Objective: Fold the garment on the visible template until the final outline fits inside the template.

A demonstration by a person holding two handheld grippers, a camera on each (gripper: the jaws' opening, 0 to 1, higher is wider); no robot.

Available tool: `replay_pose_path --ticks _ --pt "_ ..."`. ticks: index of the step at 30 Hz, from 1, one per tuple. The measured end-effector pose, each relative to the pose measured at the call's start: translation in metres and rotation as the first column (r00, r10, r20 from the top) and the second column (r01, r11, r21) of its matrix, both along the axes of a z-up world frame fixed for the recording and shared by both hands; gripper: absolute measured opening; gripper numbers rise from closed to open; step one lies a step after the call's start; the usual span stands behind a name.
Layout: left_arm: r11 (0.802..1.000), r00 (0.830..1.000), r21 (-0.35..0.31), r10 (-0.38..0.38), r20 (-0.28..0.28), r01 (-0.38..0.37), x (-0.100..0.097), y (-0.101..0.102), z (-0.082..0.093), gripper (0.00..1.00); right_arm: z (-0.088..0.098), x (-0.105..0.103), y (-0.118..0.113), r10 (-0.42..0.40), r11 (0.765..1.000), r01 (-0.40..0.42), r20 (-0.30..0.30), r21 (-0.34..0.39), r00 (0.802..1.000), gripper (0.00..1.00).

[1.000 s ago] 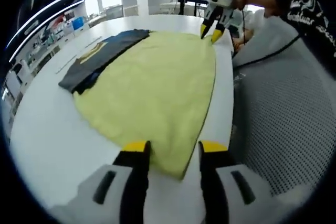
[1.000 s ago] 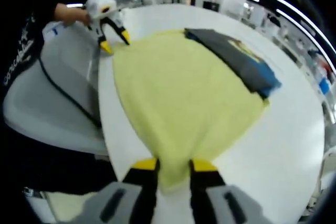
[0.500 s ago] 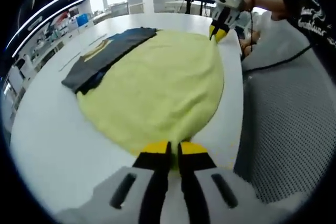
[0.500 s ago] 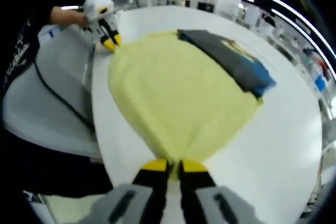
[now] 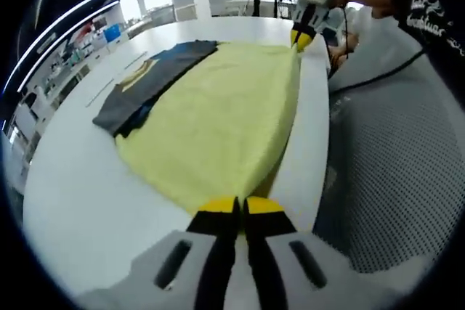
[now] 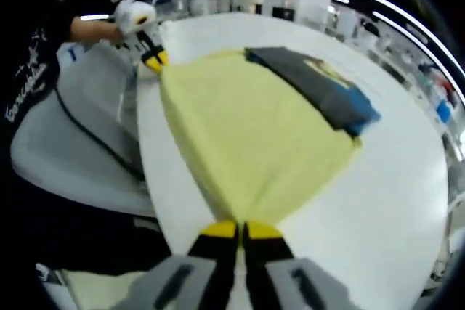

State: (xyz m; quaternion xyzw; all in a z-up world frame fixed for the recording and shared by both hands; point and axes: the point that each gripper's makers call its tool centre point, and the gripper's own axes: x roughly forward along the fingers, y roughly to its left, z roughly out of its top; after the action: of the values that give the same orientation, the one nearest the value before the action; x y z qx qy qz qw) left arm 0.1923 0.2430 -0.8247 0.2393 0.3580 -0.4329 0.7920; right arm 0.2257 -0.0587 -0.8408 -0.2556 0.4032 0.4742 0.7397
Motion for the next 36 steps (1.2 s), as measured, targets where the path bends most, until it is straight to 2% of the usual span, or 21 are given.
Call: replay_pose_path --ticks 5,10,20,28,36 --pt "1.0 1.0 -0.015 0.011 -0.01 -0.011 -0.012 0.0 0.004 0.0 0.005 -0.02 0.001 0.014 1.0 -0.014 -0.012 0.007 1.0 0.0" --pt "0.999 0.999 -0.039 0.005 -0.041 -0.007 -0.033 -0.005 0.007 0.0 0.009 -0.037 -0.002 0.035 0.999 -0.035 -0.017 -0.007 0.999 0.0" --pt "0.995 0.995 -0.087 0.042 -0.091 -0.05 -0.05 -0.005 0.013 0.0 0.017 -0.056 -0.007 0.026 1.0 -0.026 -0.03 -0.004 0.999 0.0" --pt "0.995 0.992 -0.102 -0.006 -0.128 -0.007 -0.068 -0.01 0.025 0.0 0.026 -0.072 -0.011 0.034 0.999 -0.035 -0.064 -0.008 0.997 0.0" --pt "0.989 0.985 -0.148 -0.023 -0.173 -0.003 -0.076 -0.012 0.044 0.0 0.044 -0.082 -0.012 0.097 0.995 -0.099 -0.073 -0.024 0.993 0.0"
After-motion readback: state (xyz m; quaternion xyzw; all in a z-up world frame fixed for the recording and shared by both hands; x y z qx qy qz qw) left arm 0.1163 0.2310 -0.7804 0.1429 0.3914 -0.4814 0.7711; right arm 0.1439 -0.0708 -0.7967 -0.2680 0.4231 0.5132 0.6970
